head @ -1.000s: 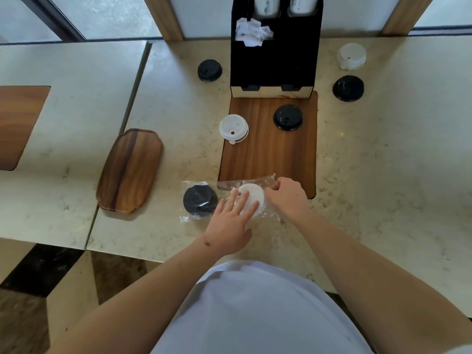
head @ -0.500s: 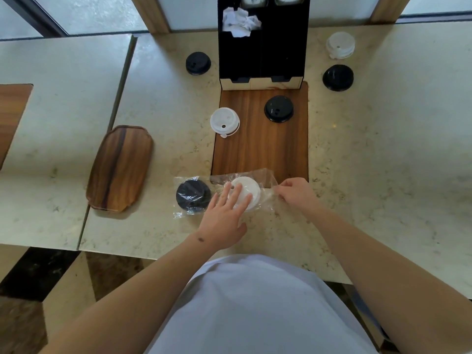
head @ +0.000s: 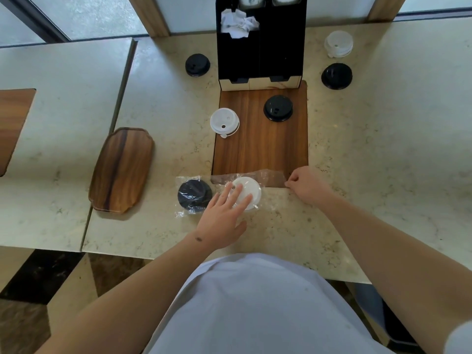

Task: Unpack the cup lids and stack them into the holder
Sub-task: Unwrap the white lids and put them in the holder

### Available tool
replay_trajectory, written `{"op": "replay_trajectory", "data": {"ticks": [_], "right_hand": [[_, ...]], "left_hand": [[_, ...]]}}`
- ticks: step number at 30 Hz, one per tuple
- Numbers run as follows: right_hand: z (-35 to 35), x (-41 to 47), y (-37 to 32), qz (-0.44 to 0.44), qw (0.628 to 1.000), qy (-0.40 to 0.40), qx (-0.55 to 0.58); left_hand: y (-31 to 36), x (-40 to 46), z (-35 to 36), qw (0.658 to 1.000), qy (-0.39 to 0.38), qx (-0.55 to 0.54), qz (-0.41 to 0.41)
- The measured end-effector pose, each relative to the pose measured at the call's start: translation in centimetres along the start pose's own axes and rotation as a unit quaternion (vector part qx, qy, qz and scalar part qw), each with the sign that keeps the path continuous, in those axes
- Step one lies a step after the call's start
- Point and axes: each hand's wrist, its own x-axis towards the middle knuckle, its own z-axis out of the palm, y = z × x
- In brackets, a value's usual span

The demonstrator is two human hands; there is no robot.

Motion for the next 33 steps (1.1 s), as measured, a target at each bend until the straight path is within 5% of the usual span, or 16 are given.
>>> {"op": "replay_trajectory", "data": {"ticks": [5,7,10,13,23,28,33], "right_hand": [[0.9,-2.0,-3.1,-0.046,0.96,0.222,0.163],[1.9,-3.5,-4.3,-0.107,0.946,0.244,0.182],[3.4,-4.5,-4.8,-0.078,0.975,0.122,0.17],[3.9,-4.0,-4.3,0.032,0.984,-0.022,0.171],[3.4,-1.4,-4.7,0.153,0.962,-0.107,0.2],[2.9,-1.6,-4.7,0.266,0.879,-0.107,0.381],[2.4,-2.6,-3.9,0.17,0.908,-0.171,0.344]], "left_hand": [[-0.5,-0.8,-0.3,0.995,0.059,-0.078,-0.013],[-1.1,-1.2,-0.8,0.99,0.103,-0.089,-0.042],[-2.8,-1.7,-1.4,0.983,0.114,-0.07,-0.128],[-4.4,-1.8,-1.4,0.971,0.031,-0.076,-0.223],[-3.9,-2.4,0.0,0.984,0.03,-0.031,-0.172],[-3.9,-2.2,0.3,0.981,0.021,-0.044,-0.185],[-4.0,-2.0,0.4,0.982,0.011,-0.038,-0.187]]}}
